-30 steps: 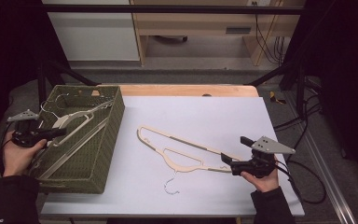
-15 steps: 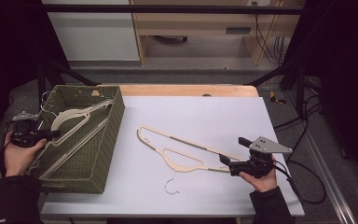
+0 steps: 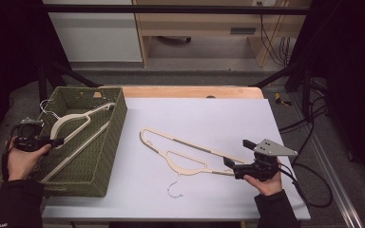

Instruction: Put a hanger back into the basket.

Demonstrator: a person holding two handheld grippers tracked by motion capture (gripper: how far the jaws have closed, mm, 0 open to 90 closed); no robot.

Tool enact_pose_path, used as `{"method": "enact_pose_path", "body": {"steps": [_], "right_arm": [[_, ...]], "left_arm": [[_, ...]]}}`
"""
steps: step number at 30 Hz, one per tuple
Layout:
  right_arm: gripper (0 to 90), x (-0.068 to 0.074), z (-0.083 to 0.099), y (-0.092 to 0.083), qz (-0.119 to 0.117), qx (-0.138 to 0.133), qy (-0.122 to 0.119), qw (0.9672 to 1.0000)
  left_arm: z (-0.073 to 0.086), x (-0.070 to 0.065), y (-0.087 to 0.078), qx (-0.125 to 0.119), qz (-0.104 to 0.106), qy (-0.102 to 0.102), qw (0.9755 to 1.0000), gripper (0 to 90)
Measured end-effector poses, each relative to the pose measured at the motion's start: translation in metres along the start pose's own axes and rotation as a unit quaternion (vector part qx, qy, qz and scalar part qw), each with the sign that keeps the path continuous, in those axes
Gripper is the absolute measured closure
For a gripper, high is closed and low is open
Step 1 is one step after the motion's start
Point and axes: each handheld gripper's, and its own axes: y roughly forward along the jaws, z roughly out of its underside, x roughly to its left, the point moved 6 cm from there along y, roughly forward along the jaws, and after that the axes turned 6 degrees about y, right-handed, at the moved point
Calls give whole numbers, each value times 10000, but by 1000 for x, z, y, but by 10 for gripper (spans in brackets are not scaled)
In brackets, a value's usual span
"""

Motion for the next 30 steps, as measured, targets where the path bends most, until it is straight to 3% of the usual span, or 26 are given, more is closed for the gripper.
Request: {"method": "enact_pose_path", "body": {"steps": [5, 8, 11, 14, 15, 16, 19, 24, 30], "right_arm": [[60, 0, 0, -1, 8, 4, 12, 10000], [60, -1, -1, -1, 11, -29, -14, 10000], [60, -1, -1, -2, 16, -45, -13, 10000], [60, -1, -1, -3, 23, -44, 31, 10000], [60, -1, -1, -3, 23, -44, 31, 10000], [60, -1, -2, -3, 17, -50, 38, 10000], [59, -1, -2, -3, 22, -63, 35, 10000], [58, -1, -2, -3, 12, -53, 34, 10000], [57, 0, -2, -3, 6, -60, 42, 10000]], "left_arm": [[-5, -3, -9, -256, 53, -93, 9996, 393], [-12, -10, -20, -507, 68, 69, 9987, 379], [-22, -23, -31, -798, 129, 151, 9966, 343], [-33, -43, -44, -1220, 288, 261, 9918, 303], [-33, -43, -44, -1220, 288, 261, 9918, 292], [-40, -60, -53, -1450, 468, 393, 9875, 281], [-46, -81, -61, -1598, 589, 575, 9837, 265], [-58, -122, -72, -2033, 965, 701, 9718, 215], [-62, -171, -74, -2247, 1215, 954, 9621, 175]]}}
